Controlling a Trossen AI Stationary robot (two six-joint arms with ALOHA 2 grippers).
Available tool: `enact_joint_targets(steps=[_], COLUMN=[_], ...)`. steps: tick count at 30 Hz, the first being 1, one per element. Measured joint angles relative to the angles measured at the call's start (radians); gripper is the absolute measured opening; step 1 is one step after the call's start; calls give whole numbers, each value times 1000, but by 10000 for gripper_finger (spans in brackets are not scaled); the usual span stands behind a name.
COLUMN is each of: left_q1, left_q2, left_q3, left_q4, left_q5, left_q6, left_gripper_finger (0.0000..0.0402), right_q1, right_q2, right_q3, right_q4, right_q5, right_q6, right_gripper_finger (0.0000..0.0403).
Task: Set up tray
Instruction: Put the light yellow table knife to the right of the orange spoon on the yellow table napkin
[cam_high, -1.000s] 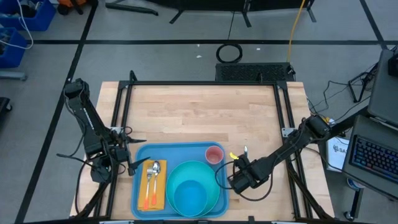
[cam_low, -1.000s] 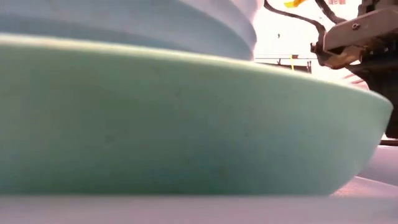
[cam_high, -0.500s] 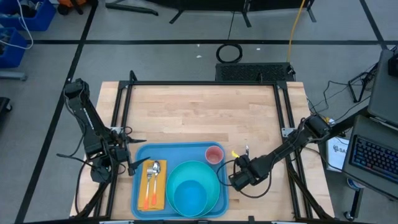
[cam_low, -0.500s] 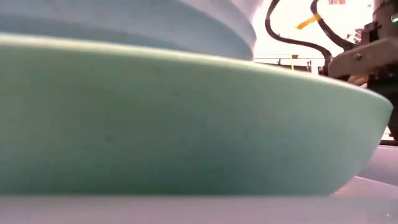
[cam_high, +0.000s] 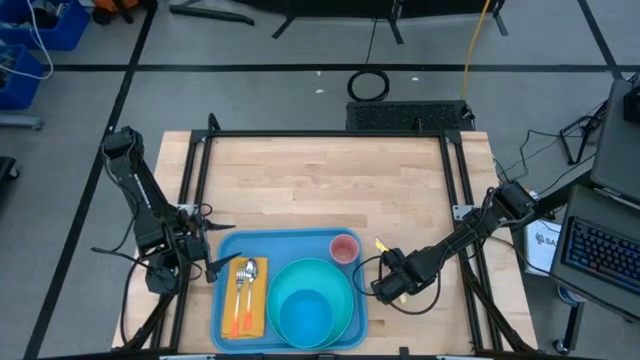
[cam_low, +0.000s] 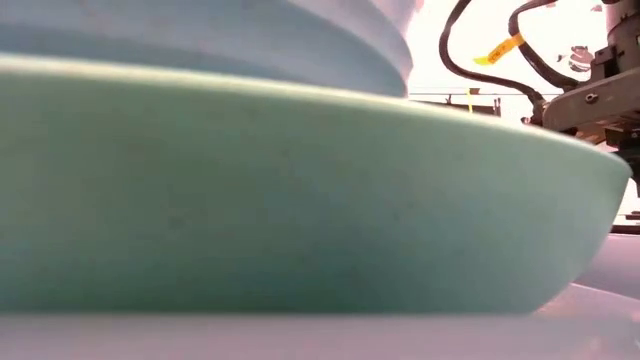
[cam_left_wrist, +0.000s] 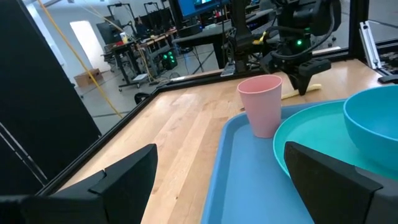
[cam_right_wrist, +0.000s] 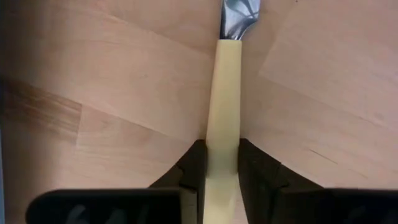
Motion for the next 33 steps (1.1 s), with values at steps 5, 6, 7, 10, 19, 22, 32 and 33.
enact_joint_targets(steps=[5, 6, 7, 10, 19, 22, 32, 33], left_q1=[0, 0, 0, 0, 0, 0, 0, 0], left_q2=[0, 0, 0, 0, 0, 0, 0, 0], left_q3=[0, 0, 0, 0, 0, 0, 0, 0], left_q4=[-3, -3, -3, -4, -5, -4, -4, -4], left_q5=[1, 1, 1, 9, 12, 14, 16, 17], left_q6=[-1, -1, -1, -1, 0, 0, -2, -2], left_gripper_finger=[351, 351, 351, 351, 351, 351, 351, 351], right_q1=[0, 0, 0, 0, 45, 65, 91, 91], right_q2=[2, 3, 3, -18, -195, -230, -240, -241], right_q3=[-1, -1, -1, -1, -5, -6, -5, -5], right_q4=[-17, -19, -21, -23, -49, -48, -37, -33], right_q5=[2, 3, 7, 29, 300, 375, 482, 483], right_q6=[-26, -37, -46, -58, -58, -58, -85, -97], right_gripper_finger=[55, 55, 55, 55, 55, 55, 55, 55])
